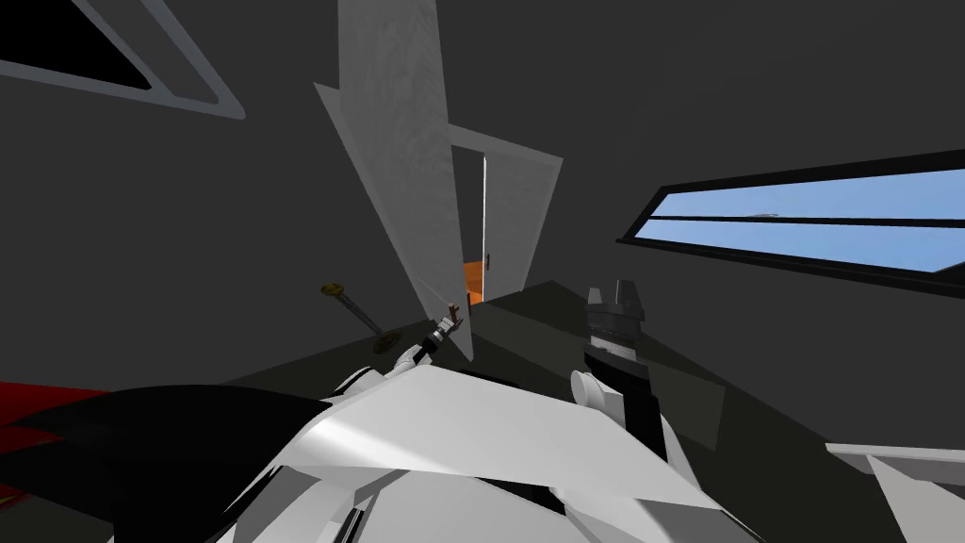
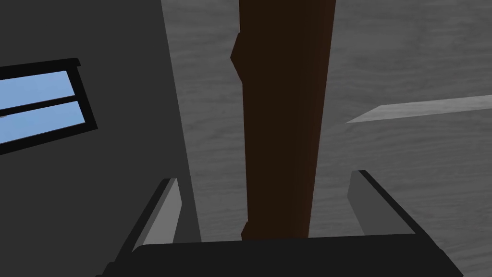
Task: Pull the door open
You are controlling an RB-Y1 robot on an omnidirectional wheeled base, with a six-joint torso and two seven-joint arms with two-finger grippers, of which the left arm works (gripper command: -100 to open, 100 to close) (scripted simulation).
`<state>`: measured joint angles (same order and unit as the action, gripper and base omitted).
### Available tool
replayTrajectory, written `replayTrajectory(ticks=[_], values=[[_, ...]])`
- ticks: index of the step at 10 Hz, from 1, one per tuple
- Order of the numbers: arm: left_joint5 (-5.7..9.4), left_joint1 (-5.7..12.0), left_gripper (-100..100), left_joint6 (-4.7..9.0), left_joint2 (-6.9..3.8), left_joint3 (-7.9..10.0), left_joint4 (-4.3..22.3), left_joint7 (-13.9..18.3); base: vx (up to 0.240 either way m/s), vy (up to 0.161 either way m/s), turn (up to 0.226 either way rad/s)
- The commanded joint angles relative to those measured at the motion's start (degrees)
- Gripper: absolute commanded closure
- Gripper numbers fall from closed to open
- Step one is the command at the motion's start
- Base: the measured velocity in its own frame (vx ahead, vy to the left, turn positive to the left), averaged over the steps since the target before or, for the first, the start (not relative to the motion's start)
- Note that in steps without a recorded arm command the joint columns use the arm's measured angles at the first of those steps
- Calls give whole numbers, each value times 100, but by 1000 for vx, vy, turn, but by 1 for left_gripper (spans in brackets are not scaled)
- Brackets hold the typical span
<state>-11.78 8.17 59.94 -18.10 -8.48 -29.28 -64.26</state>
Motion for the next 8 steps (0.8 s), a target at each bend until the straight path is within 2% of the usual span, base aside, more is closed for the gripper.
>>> replayTrajectory(ticks=[1, 6, 7, 8], values=[[-4, 5, 100, 10, 3, 1, 11, -2, 0, 0, 0], [-4, 5, 100, 10, 3, 1, 11, -2, 1, 1, 4], [88, -1, 100, -16, -17, 15, -8, 194, -41, 58, -183], [111, -4, 100, -21, -17, 14, -13, 249, -73, 93, -164]])
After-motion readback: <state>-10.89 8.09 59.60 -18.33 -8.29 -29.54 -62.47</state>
